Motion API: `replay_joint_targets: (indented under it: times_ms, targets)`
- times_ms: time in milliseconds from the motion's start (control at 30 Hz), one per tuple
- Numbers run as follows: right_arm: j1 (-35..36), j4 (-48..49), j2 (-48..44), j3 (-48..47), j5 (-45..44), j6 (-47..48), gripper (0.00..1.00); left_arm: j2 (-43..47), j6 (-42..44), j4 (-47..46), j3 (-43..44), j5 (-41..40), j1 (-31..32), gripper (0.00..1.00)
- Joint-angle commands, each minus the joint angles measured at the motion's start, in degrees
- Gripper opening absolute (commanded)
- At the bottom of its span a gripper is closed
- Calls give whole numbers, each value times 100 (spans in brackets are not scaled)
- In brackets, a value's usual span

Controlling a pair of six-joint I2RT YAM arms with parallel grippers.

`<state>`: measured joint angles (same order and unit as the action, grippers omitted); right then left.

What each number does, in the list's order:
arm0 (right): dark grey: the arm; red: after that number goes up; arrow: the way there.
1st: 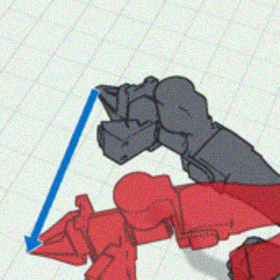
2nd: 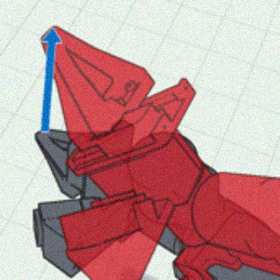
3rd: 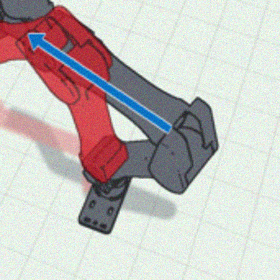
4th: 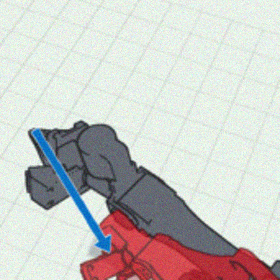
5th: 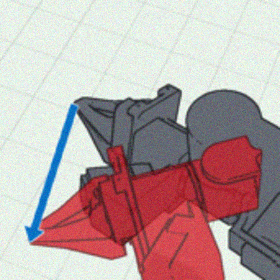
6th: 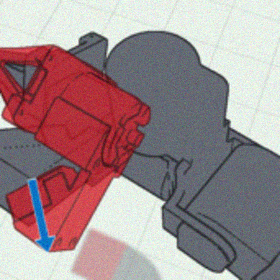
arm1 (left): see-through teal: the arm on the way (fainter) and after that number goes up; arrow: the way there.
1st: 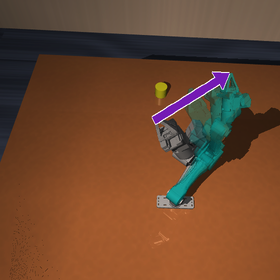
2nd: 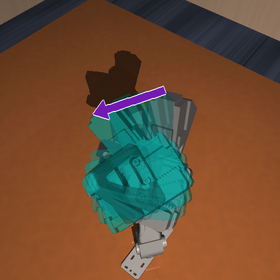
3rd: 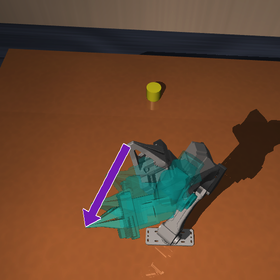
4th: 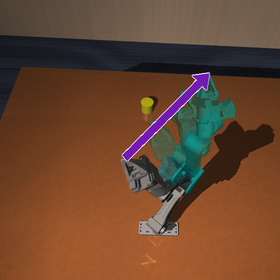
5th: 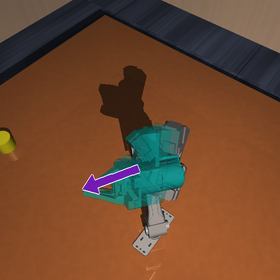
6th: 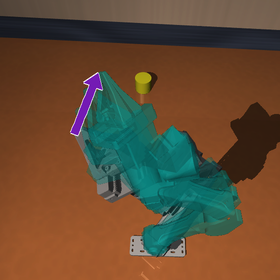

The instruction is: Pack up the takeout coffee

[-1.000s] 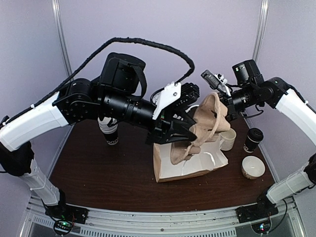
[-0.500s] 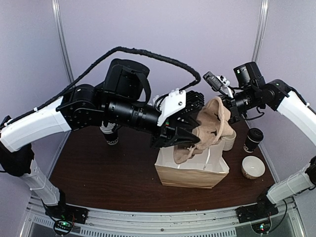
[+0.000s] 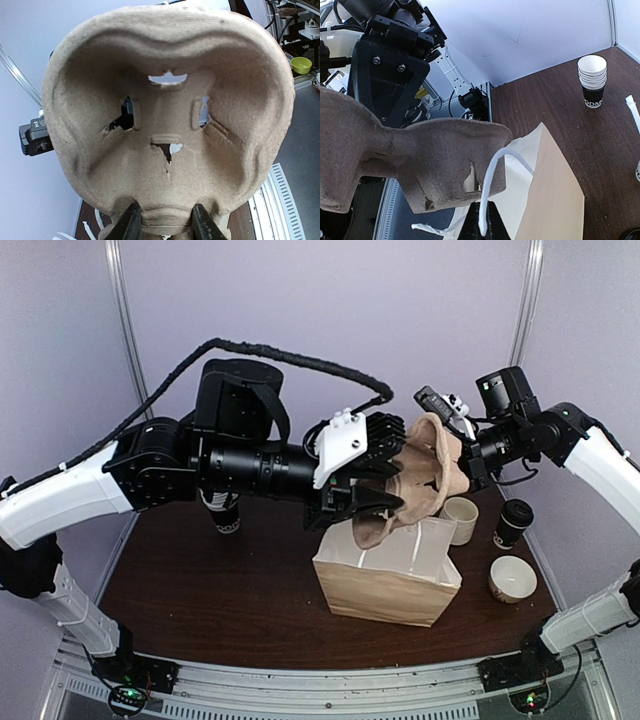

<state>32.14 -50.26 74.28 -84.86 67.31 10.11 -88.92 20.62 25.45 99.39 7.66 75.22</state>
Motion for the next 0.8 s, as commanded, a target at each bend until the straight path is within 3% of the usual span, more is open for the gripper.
replay_joint_targets:
  times_ms: [0, 333, 600, 767]
  targets:
    - [29, 98, -116, -7, 112, 36, 0, 319, 179, -699, -158, -179, 20, 31]
    - [29, 85, -77, -28, 73, 131, 0, 431, 373, -1039, -301, -267, 16, 31]
    - [29, 205, 25, -142, 186, -34, 0, 385, 664, -2835, -1437, -436, 19, 30]
    - [29, 184, 6, -106, 171, -2, 0, 364, 693, -3060, -1671, -424, 15, 30]
